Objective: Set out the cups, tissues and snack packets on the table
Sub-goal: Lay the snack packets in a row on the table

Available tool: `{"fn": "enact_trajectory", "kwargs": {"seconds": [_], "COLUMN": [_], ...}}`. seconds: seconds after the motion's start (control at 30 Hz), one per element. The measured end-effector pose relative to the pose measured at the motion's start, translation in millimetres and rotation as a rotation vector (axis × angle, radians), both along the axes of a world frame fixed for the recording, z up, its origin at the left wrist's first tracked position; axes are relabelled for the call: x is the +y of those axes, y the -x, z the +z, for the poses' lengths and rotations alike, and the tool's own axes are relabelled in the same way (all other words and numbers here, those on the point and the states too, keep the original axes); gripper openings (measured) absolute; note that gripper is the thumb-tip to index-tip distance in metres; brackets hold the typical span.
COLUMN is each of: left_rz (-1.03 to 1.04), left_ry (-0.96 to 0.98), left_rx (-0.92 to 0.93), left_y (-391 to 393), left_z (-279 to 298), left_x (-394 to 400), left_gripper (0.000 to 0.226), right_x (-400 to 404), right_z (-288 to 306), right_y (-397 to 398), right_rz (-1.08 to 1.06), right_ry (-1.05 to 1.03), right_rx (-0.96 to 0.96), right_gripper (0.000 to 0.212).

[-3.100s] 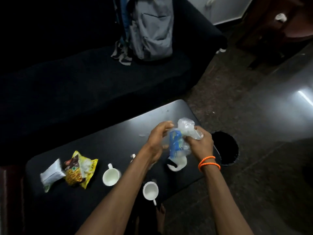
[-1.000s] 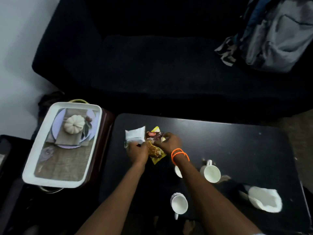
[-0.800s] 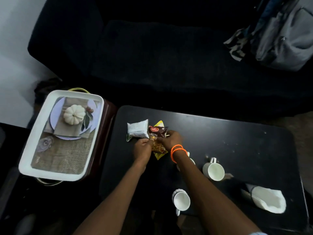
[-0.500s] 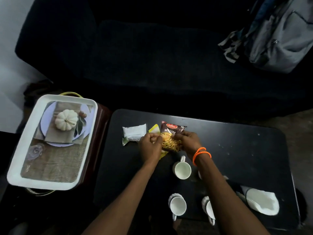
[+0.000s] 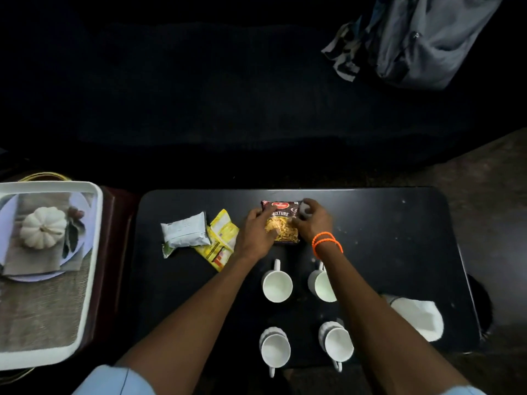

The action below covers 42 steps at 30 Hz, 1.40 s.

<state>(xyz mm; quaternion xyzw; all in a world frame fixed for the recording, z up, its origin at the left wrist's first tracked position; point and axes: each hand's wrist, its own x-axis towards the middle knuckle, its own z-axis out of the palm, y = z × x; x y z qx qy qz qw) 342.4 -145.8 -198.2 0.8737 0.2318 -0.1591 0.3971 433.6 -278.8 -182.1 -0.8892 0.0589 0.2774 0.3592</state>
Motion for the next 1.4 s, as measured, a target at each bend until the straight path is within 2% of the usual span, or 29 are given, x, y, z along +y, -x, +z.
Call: {"fn": "enact_trajectory", "kwargs": {"seconds": [0.13,0.4,0.5,0.57,0.6,0.67,0.73,0.83,0.9,1.03,1.1,1.2,1.33,1.4], "left_rz": [-0.004,-0.036,0.018,0.209,0.339,0.642,0.953,1.185,1.202,1.148,1.175,1.198,1.061,0.95], "left_ry": [-0.017,-0.036,-0.042,-0.068,-0.092,-0.124,-0.066,0.158,0.297,0.356,0.427,0.581,0.695,0.675], "left_rx": [-0.009,-0.011,-0.096,-0.199,-0.24,-0.256,-0.157,0.096,0.166,0.171,0.16,0.103,0.05,0.002], "left_y": [-3,-4,6,21,31,52,69,82,86,92,92,82,50,32], "left_z": [-8,-7,0,4,4,2,0,-6,-11,-12,-8,2,25,38], "left_x": [-5,-11,-10,-7,-6,-4,3,19,31,48,46,34,16,6], "left_gripper": [0.061,0.059,0.052,0.046,0.042,0.035,0.034,0.036,0.036,0.05,0.048,0.048,0.039,0.034], "right_x": [-6,-11,-3,13,26,52,75,96,104,102,94,83,55,30], "right_z": [-10,-14,-5,3,6,9,6,-2,-6,-5,1,22,54,67], "right_y": [13,13,19,28,32,43,54,67,69,63,59,49,23,8], "right_rz": [0.197,0.277,0.309,0.324,0.339,0.422,0.563,0.626,0.593,0.503,0.415,0.291,0.21,0.122], "right_ry": [0.013,0.097,0.186,0.111,0.053,-0.007,0.047,0.137,0.145,0.051,0.018,-0.052,-0.095,-0.113], "right_rx": [-0.1,-0.111,-0.275,-0.414,-0.421,-0.292,-0.096,0.086,0.12,0.324,0.36,0.309,0.167,0.081], "right_gripper": [0.057,0.056,0.058,0.05,0.044,0.033,0.032,0.058,0.061,0.043,0.036,0.019,0.031,0.037]}}
